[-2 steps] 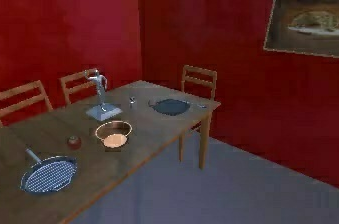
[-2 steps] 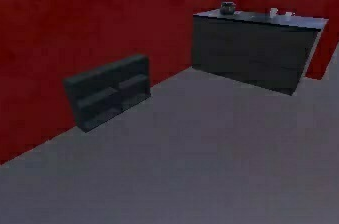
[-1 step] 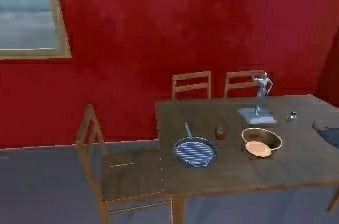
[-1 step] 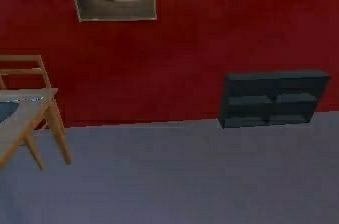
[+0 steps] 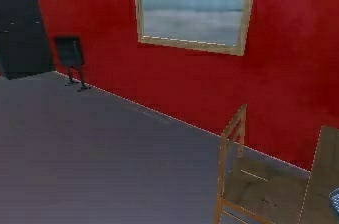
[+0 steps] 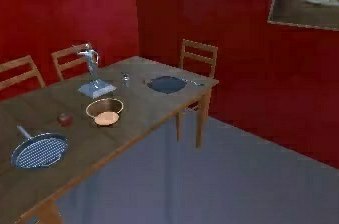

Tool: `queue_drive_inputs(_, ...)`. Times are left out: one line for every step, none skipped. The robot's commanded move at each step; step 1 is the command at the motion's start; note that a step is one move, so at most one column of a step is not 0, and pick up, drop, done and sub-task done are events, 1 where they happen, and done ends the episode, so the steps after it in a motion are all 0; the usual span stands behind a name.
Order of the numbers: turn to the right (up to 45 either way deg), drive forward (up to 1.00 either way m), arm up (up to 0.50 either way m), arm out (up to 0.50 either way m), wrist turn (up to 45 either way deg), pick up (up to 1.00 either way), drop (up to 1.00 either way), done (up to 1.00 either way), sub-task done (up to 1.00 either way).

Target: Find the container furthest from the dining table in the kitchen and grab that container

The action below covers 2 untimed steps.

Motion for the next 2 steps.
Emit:
queue_drive_inputs(-45.0, 0.0, 0.0, 0.0, 0.0, 0.0, 0.0, 0.0, 0.0)
queue_drive_inputs(0.0, 0.15, 0.0, 0.0, 0.0, 0.0, 0.0, 0.0, 0.0)
